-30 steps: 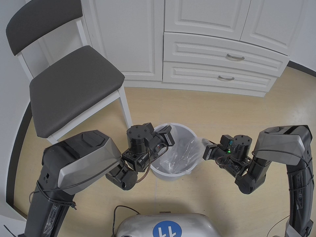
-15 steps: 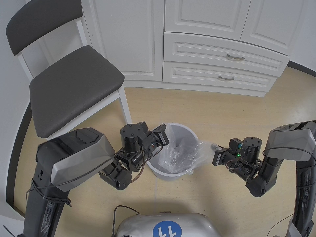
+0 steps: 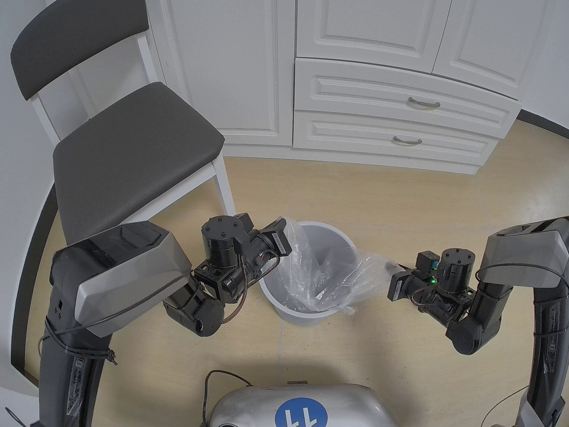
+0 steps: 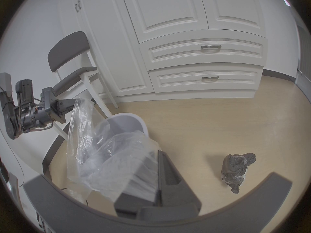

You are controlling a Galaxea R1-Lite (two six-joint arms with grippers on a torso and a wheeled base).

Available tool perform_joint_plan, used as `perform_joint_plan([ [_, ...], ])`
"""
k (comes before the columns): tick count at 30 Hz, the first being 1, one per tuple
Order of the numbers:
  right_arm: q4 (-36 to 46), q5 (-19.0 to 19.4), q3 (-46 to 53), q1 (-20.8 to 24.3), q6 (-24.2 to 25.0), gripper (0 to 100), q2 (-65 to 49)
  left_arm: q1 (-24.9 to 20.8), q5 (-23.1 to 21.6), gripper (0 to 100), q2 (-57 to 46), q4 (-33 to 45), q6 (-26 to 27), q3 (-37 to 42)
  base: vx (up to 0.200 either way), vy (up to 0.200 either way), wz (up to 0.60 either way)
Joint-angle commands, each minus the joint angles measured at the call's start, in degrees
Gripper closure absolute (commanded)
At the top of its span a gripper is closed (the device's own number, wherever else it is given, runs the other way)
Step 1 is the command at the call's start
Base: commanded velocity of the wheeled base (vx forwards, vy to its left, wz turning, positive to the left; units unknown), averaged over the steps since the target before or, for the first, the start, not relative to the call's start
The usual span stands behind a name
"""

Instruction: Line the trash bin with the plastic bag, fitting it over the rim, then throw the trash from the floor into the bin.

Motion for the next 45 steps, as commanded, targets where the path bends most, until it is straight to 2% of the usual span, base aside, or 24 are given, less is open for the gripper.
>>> perform_joint_plan([
  [1,-1.0,0.0,0.4,-0.5,-0.6,100,-0.4,0.0,0.0,100,-1.6,0.0,1.4,0.9,0.0,0.0,0.0],
  [6,-1.0,-0.1,0.6,-0.6,-1.4,100,-1.0,0.1,0.3,100,-1.4,0.4,5.8,1.1,0.0,0.0,0.0],
  [13,-1.0,-0.1,0.6,-0.1,-1.4,100,-1.6,0.0,1.9,100,-1.6,4.1,8.5,0.8,0.0,0.0,0.0],
  [19,-0.6,-3.7,-0.1,0.3,-1.7,100,-3.1,0.0,2.3,100,-1.6,4.2,10.8,1.1,0.0,0.0,0.0],
  [24,7.4,-7.8,-1.8,1.0,-1.6,100,-6.2,0.1,2.6,100,-1.5,4.3,12.6,1.2,0.0,0.0,0.0],
  [27,10.8,-10.1,-2.6,1.4,-1.6,100,-6.9,0.1,4.4,100,-1.3,4.3,13.8,0.9,0.0,0.0,0.0],
  [45,17.1,-14.3,-3.6,2.1,-1.8,100,-7.8,0.9,6.5,100,-1.8,7.3,14.6,0.2,0.0,0.0,0.0],
])
